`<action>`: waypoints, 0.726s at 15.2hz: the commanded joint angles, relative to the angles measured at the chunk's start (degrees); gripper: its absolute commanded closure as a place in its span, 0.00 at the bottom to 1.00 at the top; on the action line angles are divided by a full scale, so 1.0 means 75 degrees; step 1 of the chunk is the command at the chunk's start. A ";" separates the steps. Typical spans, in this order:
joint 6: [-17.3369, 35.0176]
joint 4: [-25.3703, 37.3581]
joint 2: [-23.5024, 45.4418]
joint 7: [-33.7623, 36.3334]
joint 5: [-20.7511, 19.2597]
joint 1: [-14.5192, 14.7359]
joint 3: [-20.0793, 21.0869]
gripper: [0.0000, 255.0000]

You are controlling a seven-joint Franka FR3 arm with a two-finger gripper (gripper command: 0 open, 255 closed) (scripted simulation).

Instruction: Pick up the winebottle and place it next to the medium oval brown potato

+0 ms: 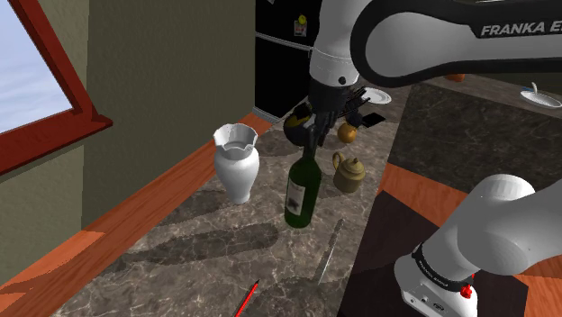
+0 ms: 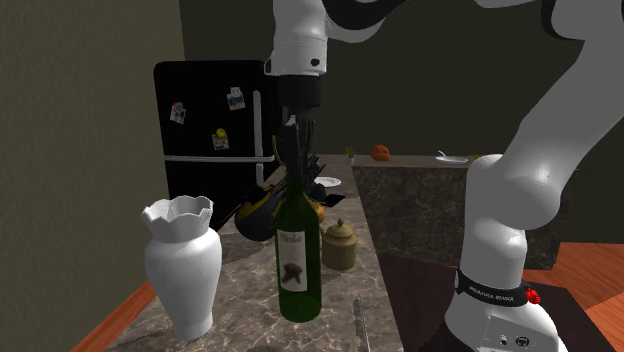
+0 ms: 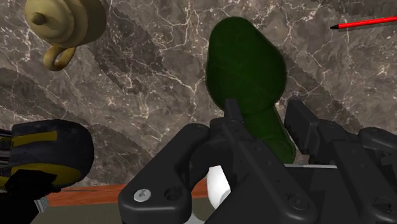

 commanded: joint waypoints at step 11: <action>-0.1220 0.1292 0.0073 0.0019 -0.0112 -0.0064 -0.0132 1.00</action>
